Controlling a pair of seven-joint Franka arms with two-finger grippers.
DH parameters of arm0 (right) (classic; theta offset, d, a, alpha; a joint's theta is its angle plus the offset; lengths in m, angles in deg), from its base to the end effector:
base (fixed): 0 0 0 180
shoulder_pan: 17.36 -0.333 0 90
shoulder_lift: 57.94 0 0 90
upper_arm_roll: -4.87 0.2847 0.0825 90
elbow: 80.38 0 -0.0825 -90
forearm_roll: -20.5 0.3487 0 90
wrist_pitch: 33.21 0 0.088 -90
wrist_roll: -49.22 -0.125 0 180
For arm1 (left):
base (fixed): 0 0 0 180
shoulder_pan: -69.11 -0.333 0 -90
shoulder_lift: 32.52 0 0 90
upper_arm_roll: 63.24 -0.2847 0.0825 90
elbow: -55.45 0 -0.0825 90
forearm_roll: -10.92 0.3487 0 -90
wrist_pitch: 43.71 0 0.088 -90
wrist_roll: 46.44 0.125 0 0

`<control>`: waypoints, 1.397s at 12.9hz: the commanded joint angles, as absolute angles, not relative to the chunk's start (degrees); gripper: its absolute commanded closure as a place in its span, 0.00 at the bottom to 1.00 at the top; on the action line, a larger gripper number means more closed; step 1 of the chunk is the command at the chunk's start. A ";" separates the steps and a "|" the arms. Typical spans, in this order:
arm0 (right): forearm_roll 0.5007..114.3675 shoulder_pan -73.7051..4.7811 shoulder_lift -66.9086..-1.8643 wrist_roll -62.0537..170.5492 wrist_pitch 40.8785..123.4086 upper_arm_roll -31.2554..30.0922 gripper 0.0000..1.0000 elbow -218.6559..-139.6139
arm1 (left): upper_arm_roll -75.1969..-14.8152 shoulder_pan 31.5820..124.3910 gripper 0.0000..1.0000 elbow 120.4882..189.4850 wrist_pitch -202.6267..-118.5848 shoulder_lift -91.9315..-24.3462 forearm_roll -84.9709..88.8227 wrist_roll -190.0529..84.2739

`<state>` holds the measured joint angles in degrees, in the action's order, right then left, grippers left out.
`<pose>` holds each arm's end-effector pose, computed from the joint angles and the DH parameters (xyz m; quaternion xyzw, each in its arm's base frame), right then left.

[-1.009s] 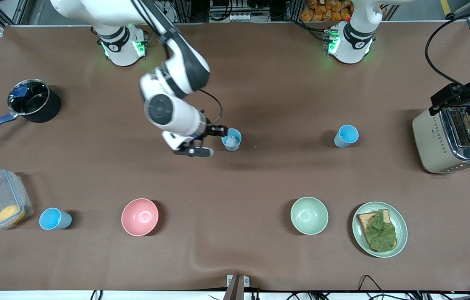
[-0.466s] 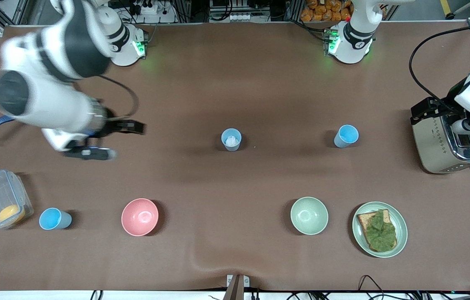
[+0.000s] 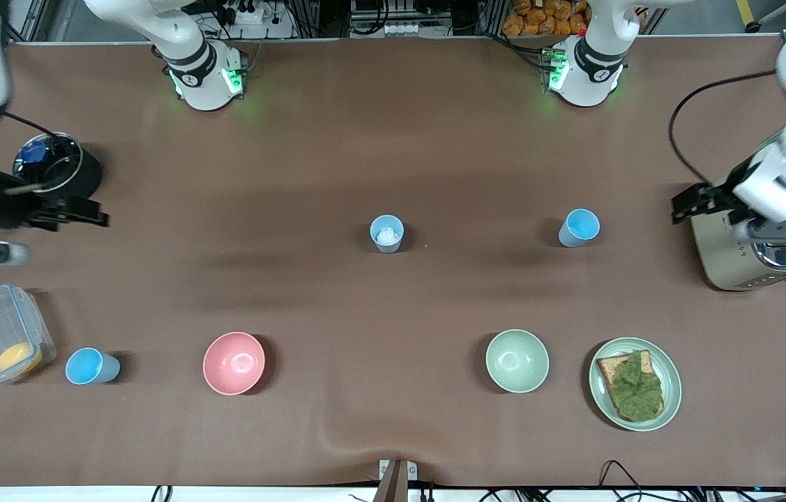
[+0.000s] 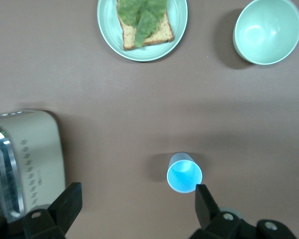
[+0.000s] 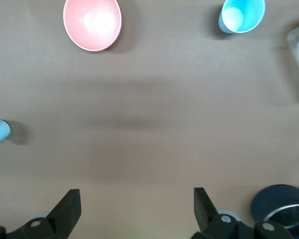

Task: Stack blue cups with both arms
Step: 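Release the cup and withdraw the right gripper while the left gripper reaches out, then grasp the other blue cup with the left gripper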

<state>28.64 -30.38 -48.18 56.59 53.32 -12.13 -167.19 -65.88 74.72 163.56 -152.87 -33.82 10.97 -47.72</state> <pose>0.5498 -0.0089 0.5074 -0.9950 -0.0277 0.0787 0.0542 0.5320 -0.0277 0.4523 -0.9999 0.0149 0.0021 0.0010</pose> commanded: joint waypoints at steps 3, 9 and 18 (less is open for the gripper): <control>23.05 -21.15 -58.09 50.36 61.93 2.41 0.00 -180.71 | -63.86 74.74 0.00 173.64 -162.17 -35.59 10.04 -48.11; 23.05 -18.68 -59.43 51.50 63.21 2.76 0.00 -177.68 | -63.68 74.91 0.00 184.38 -177.47 -39.89 10.13 -48.02; 21.03 -19.74 -57.85 51.06 56.26 2.67 0.00 -172.84 | -62.98 75.62 0.07 192.03 -184.86 -41.57 10.04 -47.76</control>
